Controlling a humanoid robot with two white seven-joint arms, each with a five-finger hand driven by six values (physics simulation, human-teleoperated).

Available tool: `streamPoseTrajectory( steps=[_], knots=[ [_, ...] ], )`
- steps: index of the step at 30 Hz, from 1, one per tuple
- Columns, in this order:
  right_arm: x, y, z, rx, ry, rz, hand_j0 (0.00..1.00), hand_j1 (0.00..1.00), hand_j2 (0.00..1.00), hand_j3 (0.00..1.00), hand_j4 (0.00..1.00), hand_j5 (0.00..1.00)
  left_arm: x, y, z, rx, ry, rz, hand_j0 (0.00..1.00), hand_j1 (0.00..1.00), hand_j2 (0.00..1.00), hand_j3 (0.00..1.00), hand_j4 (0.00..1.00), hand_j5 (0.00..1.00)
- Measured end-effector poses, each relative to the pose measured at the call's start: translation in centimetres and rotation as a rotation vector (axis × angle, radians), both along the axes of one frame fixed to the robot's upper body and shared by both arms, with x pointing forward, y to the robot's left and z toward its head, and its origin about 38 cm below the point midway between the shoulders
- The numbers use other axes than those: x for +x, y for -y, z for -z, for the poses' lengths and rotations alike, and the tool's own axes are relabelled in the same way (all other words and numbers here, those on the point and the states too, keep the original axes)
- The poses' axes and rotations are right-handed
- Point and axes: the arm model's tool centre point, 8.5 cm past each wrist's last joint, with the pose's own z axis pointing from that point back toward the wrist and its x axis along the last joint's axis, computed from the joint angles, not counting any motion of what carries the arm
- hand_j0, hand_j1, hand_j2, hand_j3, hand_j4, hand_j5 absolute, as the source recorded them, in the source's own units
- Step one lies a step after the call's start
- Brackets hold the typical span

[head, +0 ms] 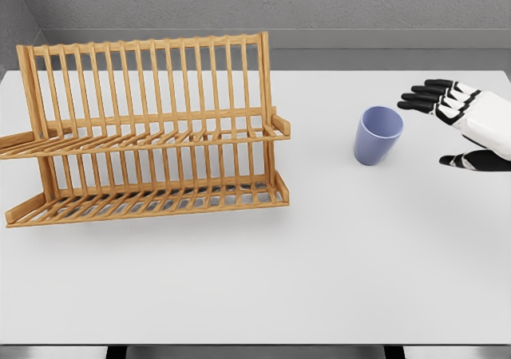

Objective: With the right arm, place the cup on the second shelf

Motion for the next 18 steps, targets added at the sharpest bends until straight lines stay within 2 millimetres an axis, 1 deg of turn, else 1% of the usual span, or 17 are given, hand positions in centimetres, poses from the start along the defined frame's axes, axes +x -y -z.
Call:
streamPoseTrajectory(
  steps=[4, 5, 7, 8, 9, 11, 13, 15, 17, 18],
  knots=[
    [0.2, 0.3, -0.4, 0.006, 0.008, 0.010, 1.00, 1.00, 1.00, 1.00, 1.00, 1.00, 0.0, 0.0, 0.0, 0.000, 0.000, 0.000, 1.00, 1.00, 1.00, 1.00, 1.00, 1.00],
    [0.5, 0.4, -1.1, 0.008, 0.030, 0.013, 1.00, 1.00, 1.00, 1.00, 1.00, 1.00, 0.0, 0.0, 0.0, 0.000, 0.000, 0.000, 1.00, 1.00, 1.00, 1.00, 1.00, 1.00],
    [0.8, 1.0, -1.0, -0.003, 0.025, 0.034, 1.00, 1.00, 1.00, 1.00, 1.00, 1.00, 0.0, 0.0, 0.0, 0.000, 0.000, 0.000, 1.00, 1.00, 1.00, 1.00, 1.00, 1.00],
    [1.4, 1.4, -1.8, -0.030, 0.039, 0.043, 1.00, 1.00, 1.00, 1.00, 1.00, 1.00, 0.0, 0.0, 0.0, 0.000, 0.000, 0.000, 1.00, 1.00, 1.00, 1.00, 1.00, 1.00],
    [2.1, 1.6, -3.0, -0.062, 0.051, 0.052, 1.00, 1.00, 1.00, 1.00, 1.00, 1.00, -0.1, 0.0, 0.0, 0.000, -0.001, 0.000, 1.00, 1.00, 1.00, 1.00, 1.00, 1.00],
    [3.2, 1.9, -4.1, -0.150, 0.023, 0.060, 1.00, 1.00, 1.00, 1.00, 1.00, 1.00, 0.0, 0.0, 0.0, 0.000, 0.000, 0.000, 1.00, 1.00, 1.00, 1.00, 1.00, 1.00],
    [4.5, 1.7, -5.6, -0.235, 0.005, 0.058, 1.00, 1.00, 1.00, 1.00, 1.00, 1.00, 0.0, 0.0, 0.0, 0.000, 0.000, 0.000, 1.00, 1.00, 1.00, 1.00, 1.00, 1.00],
    [7.0, 0.6, -7.5, -0.292, 0.009, 0.047, 1.00, 1.00, 1.00, 1.00, 1.00, 1.00, 0.0, 0.0, 0.0, 0.000, 0.000, 0.000, 1.00, 1.00, 1.00, 1.00, 1.00, 1.00],
    [8.0, -0.2, -3.3, -0.332, -0.128, 0.022, 1.00, 1.00, 1.00, 1.00, 1.00, 1.00, 0.0, 0.0, 0.0, 0.000, 0.000, 0.000, 1.00, 1.00, 1.00, 1.00, 1.00, 1.00],
    [8.3, -0.4, -1.8, -0.348, -0.173, 0.012, 1.00, 1.00, 1.00, 1.00, 1.00, 1.00, 0.0, 0.0, 0.0, 0.000, 0.000, 0.000, 1.00, 1.00, 1.00, 1.00, 1.00, 1.00]
  ],
)
